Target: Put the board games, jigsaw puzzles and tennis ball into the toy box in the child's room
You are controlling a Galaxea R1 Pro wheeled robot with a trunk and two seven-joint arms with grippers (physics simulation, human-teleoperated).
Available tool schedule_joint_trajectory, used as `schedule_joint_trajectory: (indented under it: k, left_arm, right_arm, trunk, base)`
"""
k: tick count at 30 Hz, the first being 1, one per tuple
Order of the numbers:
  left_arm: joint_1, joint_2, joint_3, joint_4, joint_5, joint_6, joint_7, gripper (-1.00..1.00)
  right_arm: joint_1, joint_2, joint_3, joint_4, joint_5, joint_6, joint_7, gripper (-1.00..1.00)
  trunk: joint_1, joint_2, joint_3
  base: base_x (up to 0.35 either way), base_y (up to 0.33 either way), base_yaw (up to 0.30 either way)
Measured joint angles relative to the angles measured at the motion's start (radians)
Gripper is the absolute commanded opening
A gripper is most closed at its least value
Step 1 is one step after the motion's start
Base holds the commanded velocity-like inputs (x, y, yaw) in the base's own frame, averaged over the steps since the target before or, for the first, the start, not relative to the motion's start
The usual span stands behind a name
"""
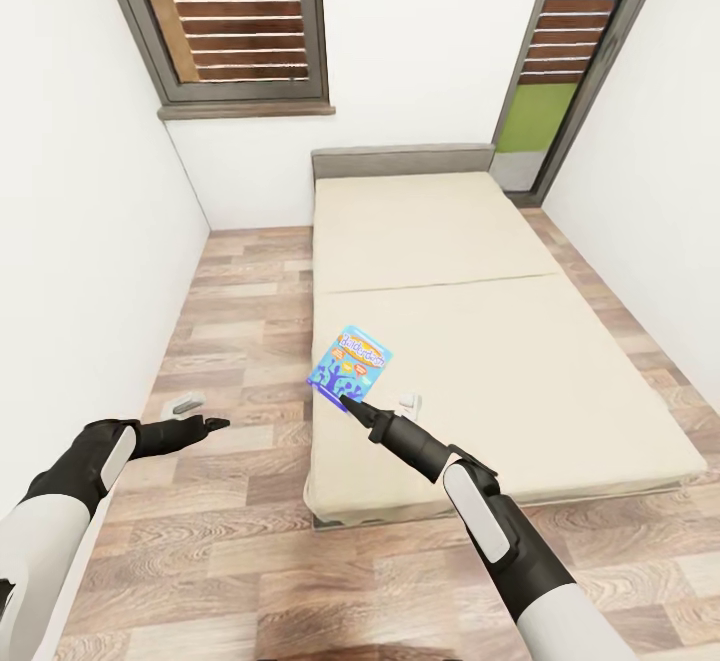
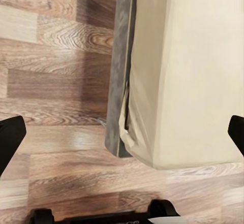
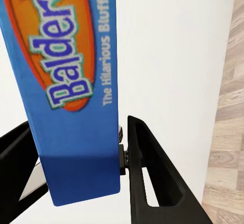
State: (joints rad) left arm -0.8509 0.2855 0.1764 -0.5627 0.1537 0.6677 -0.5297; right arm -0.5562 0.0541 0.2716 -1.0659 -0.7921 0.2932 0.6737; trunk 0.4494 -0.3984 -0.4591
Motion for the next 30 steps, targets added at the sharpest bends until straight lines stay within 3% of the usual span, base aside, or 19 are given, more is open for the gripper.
schedule_joint_trajectory:
  k: [30]
  left_arm:
    - [0.0, 0.0, 0.0, 0.0, 0.0, 0.0, 0.0, 1.0]
  right_arm:
    - [0.0, 0.001, 0.0, 0.001, 0.0, 0.0, -0.002, -1.0]
  trunk:
    - [0.0, 0.0, 0.05]
  base:
    - [0.0, 0.0, 0.0]
